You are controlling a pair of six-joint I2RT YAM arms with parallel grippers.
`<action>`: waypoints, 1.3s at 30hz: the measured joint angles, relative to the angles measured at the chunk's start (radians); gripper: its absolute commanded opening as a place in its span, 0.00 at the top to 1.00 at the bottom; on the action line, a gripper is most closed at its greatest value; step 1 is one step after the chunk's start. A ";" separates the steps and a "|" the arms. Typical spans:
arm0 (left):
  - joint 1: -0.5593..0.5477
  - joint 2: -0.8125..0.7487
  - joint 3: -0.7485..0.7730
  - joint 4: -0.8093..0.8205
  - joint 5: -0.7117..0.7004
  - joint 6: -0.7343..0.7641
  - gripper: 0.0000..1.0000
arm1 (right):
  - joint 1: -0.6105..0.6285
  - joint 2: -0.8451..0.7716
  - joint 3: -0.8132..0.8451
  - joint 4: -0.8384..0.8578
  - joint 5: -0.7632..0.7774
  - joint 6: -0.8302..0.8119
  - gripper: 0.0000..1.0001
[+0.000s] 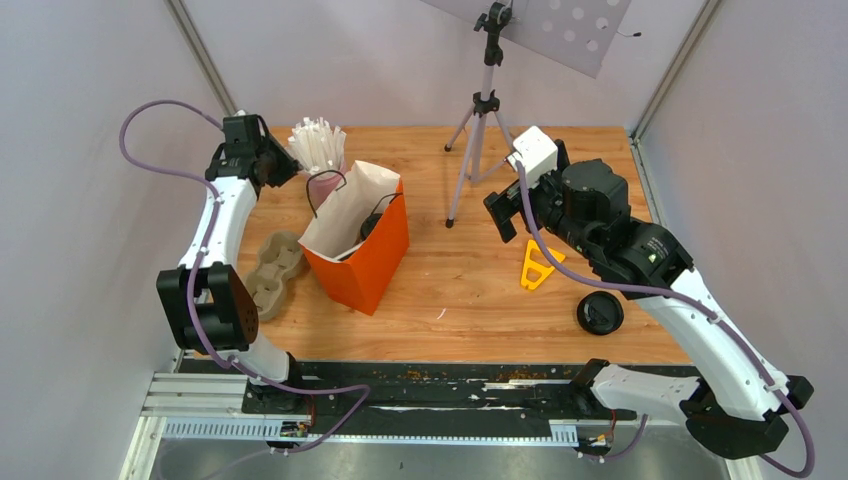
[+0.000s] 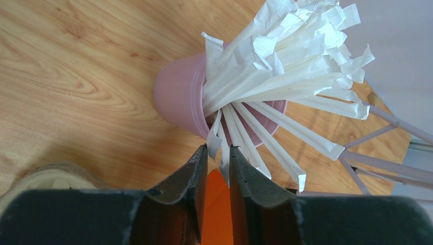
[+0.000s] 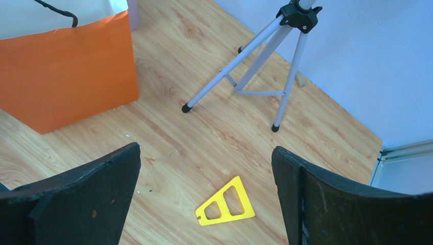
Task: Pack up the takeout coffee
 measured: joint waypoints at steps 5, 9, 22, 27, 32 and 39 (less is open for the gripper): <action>0.000 0.000 -0.009 0.000 0.008 -0.004 0.73 | 0.000 0.002 0.000 0.000 0.002 0.000 0.00; 0.000 0.000 -0.009 0.000 0.019 -0.009 0.72 | 0.000 0.002 0.000 0.000 0.002 0.000 0.00; 0.000 0.000 -0.023 0.010 0.052 -0.045 0.91 | 0.000 0.002 0.000 0.000 0.001 0.000 0.00; 0.000 0.000 -0.019 0.010 0.056 -0.048 1.00 | 0.000 0.002 0.000 0.000 0.001 0.000 0.00; 0.000 0.000 0.037 -0.047 0.050 -0.048 1.00 | 0.000 0.002 0.000 0.000 0.001 0.000 0.00; 0.000 -0.014 0.122 -0.114 0.035 -0.044 1.00 | 0.000 0.001 0.000 0.001 0.000 0.000 0.00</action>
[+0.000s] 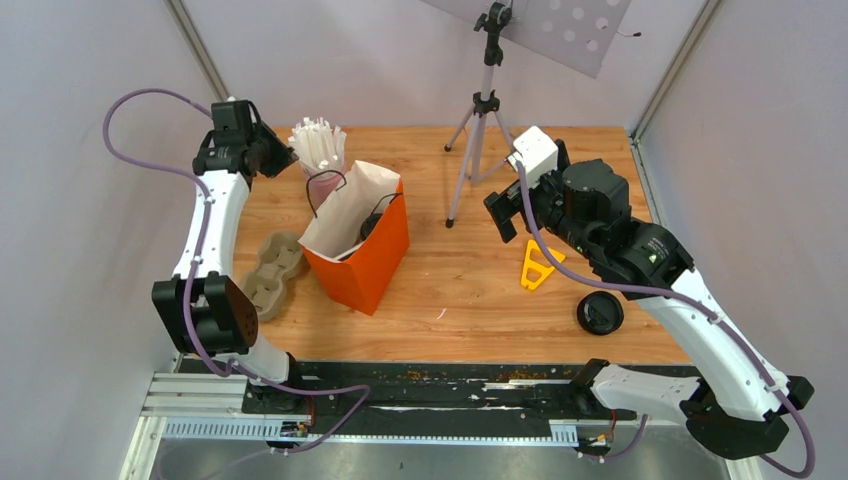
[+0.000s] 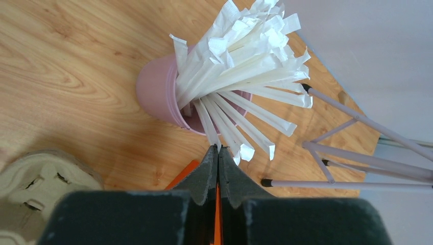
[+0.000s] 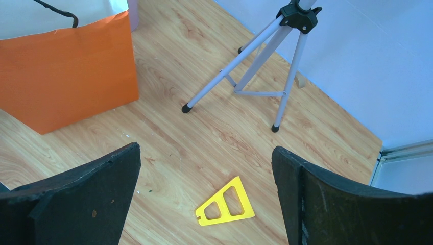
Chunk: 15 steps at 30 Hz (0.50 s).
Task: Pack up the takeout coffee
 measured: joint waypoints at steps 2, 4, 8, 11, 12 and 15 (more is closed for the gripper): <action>0.000 -0.005 0.013 -0.019 -0.005 0.003 1.00 | 0.000 -0.002 0.000 0.000 0.000 0.000 0.00; 0.000 -0.007 0.024 -0.037 -0.006 0.008 1.00 | 0.000 -0.004 0.000 0.000 0.000 0.000 0.00; 0.000 -0.008 0.043 -0.074 -0.019 0.024 0.98 | 0.000 -0.019 -0.015 0.000 -0.004 0.000 0.00; 0.000 -0.008 0.089 -0.117 -0.037 0.043 0.92 | 0.000 -0.024 -0.016 0.002 -0.010 0.000 0.00; 0.000 -0.008 0.109 -0.129 -0.040 0.051 0.88 | 0.000 -0.024 -0.016 0.002 -0.012 0.000 0.00; 0.000 -0.020 0.141 -0.134 -0.044 0.071 0.99 | 0.000 -0.024 -0.016 0.006 -0.021 0.000 0.00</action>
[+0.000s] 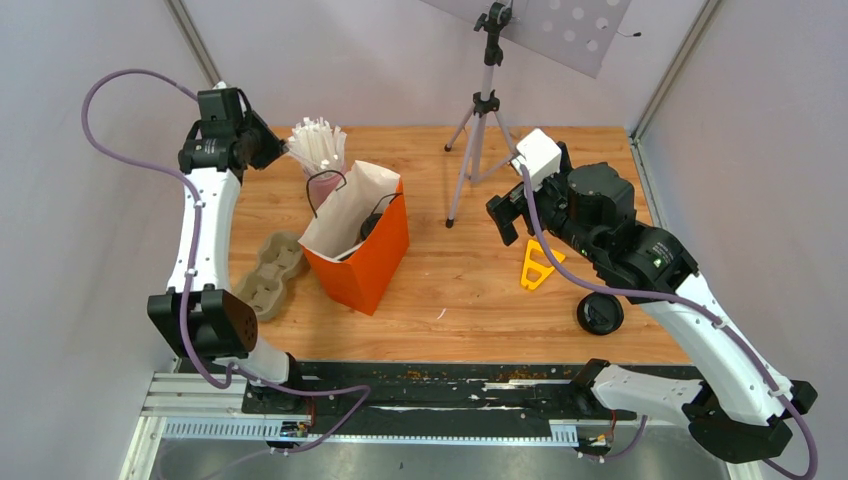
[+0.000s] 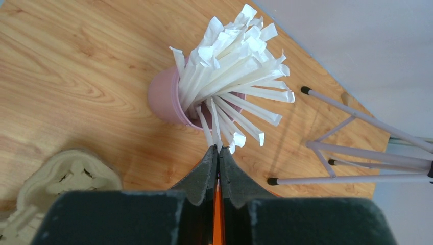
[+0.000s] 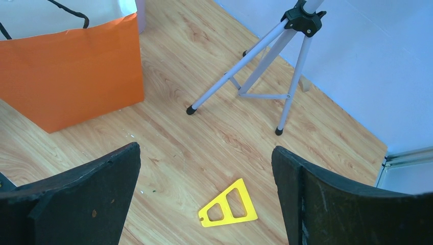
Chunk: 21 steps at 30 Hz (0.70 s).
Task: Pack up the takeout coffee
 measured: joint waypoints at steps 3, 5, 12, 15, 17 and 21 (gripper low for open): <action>0.000 -0.015 0.000 0.000 0.005 0.008 1.00 | 0.000 0.000 0.000 0.003 -0.008 0.000 0.00; 0.000 -0.020 -0.004 0.002 0.008 0.011 1.00 | 0.000 0.000 0.000 0.003 -0.012 0.000 0.00; 0.000 -0.021 -0.017 -0.002 0.014 0.014 0.88 | 0.000 0.000 0.000 0.002 -0.015 0.000 0.00; 0.000 -0.021 -0.017 -0.001 0.017 0.020 0.97 | 0.000 -0.001 0.000 0.003 -0.015 0.000 0.00; 0.000 -0.021 -0.027 0.022 0.032 0.023 1.00 | 0.000 -0.001 0.000 0.003 -0.016 0.000 0.00; 0.000 -0.018 -0.078 0.084 0.052 0.024 0.81 | 0.000 -0.001 0.000 0.012 -0.018 -0.001 0.00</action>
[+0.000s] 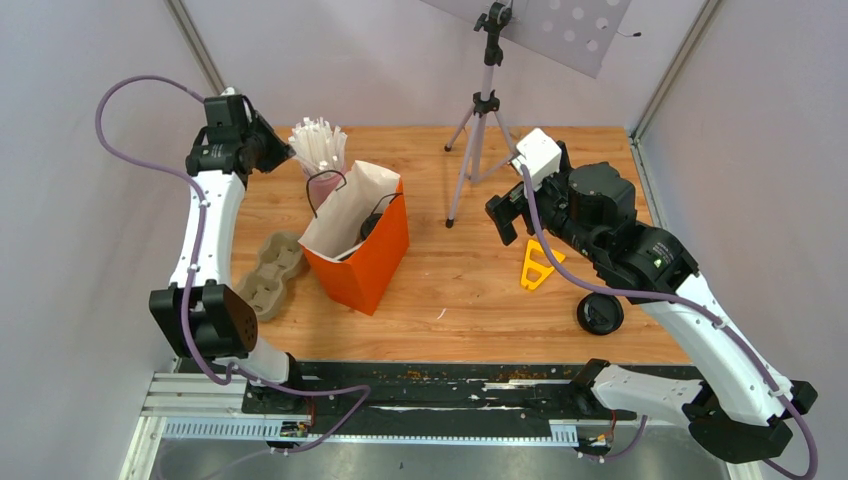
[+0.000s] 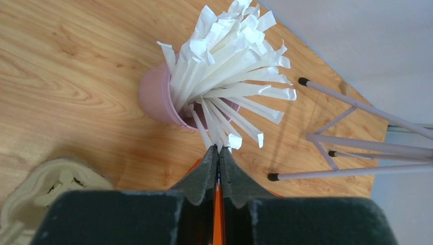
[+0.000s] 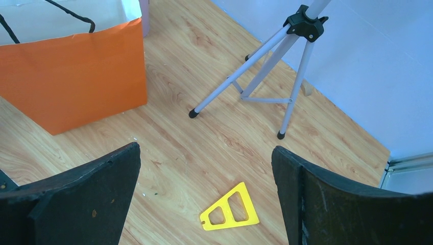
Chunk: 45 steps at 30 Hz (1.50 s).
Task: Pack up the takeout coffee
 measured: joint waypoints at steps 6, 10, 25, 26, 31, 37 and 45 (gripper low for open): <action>0.000 0.045 -0.003 0.013 0.010 0.014 0.91 | 0.000 0.000 0.000 0.001 -0.001 -0.008 0.00; 0.000 0.061 -0.002 0.014 0.016 0.027 0.88 | 0.000 -0.005 0.000 0.001 -0.001 -0.011 0.00; 0.000 0.065 0.123 -0.079 -0.007 0.064 1.00 | 0.000 -0.008 0.000 0.004 -0.002 -0.011 0.00; 0.000 0.065 0.157 -0.099 -0.007 0.064 1.00 | 0.000 -0.008 0.000 0.004 -0.002 -0.011 0.00; 0.000 0.035 0.282 -0.189 0.006 0.063 1.00 | 0.000 -0.003 0.000 0.005 -0.005 -0.011 0.00; 0.000 -0.047 0.342 -0.237 0.068 0.064 1.00 | 0.000 0.024 0.000 0.005 -0.011 -0.011 0.00; -0.003 -0.143 0.371 -0.120 0.216 0.047 1.00 | 0.000 0.042 0.001 0.008 -0.024 -0.011 0.00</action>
